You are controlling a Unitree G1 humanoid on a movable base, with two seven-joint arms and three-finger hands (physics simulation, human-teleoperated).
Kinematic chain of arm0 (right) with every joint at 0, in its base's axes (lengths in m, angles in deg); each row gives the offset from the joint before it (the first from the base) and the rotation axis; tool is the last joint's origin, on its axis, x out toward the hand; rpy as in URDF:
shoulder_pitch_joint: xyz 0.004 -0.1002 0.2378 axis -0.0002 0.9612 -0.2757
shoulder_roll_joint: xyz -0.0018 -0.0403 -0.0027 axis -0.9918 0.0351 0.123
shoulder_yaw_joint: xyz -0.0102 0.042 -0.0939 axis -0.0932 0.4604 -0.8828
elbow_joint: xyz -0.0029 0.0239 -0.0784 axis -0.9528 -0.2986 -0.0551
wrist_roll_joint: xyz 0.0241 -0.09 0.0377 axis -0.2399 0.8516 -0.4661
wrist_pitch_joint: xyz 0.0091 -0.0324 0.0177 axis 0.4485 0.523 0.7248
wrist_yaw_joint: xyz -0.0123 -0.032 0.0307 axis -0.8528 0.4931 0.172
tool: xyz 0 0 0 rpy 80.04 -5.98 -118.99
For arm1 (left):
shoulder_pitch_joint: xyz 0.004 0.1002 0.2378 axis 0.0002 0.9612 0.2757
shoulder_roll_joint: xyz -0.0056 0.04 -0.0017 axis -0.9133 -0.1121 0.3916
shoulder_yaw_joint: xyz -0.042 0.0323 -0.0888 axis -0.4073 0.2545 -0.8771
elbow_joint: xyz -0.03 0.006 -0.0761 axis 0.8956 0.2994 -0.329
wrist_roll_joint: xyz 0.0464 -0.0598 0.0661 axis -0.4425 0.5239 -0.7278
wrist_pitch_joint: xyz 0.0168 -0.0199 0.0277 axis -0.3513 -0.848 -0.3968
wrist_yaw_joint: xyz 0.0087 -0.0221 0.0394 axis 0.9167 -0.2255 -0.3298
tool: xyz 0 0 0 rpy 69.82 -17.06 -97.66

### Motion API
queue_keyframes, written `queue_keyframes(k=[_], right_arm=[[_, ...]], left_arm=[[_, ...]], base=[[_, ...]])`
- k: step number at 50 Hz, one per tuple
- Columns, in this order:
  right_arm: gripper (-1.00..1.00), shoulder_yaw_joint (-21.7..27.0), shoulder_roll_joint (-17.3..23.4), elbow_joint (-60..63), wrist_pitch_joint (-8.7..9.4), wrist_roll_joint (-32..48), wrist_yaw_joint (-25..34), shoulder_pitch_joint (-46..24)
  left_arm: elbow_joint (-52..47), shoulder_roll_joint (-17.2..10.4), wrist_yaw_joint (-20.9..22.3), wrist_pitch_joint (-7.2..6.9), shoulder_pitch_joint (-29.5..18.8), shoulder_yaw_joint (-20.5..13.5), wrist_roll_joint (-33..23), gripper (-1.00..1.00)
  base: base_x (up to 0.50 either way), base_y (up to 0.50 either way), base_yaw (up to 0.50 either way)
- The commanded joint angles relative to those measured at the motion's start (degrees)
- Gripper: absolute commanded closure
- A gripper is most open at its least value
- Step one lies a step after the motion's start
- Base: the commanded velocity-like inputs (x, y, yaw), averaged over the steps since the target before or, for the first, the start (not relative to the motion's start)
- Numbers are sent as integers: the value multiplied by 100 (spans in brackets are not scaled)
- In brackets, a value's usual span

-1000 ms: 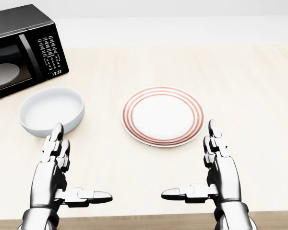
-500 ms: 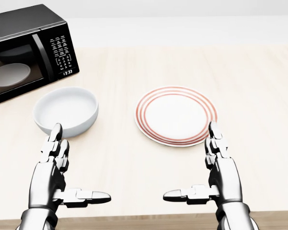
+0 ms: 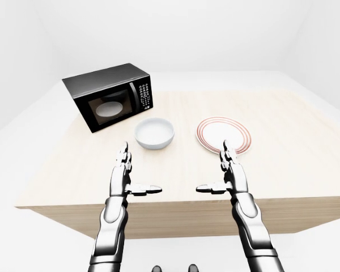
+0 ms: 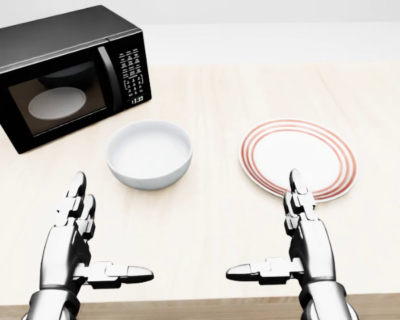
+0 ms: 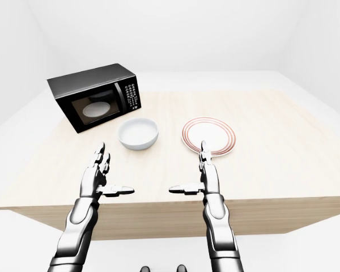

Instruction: Pick up the white bowl and put it on the plate.

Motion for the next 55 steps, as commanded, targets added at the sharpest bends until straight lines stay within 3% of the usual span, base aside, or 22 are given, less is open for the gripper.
queue_keyframes(k=[1, 24, 32, 40, 55], right_arm=[[-100, 1, 0, -18, -12, -6, -2, -1], [-100, -5, -9, 30, 32, 4, -31, 0], [-100, 17, 1, -40, 16, -27, -46, -22], [-100, 20, -3, -28, 104, -57, -72, -34], [-100, 3, -3, -12, 102, -42, -71, -28]], left_arm=[[78, -3, 4, 65, -13, -7, 4, -100], [-120, 2, 5, -90, 29, 7, -2, -100], [-17, -1, 10, -5, 6, -3, 2, -100], [-105, 1, 3, -79, 21, 6, -1, -100], [-9, 3, 0, 6, 13, 4, -6, -100]], base=[[0, 38, 0], [0, 29, 0], [0, 0, 0], [2, 0, 0], [18, 0, 0]])
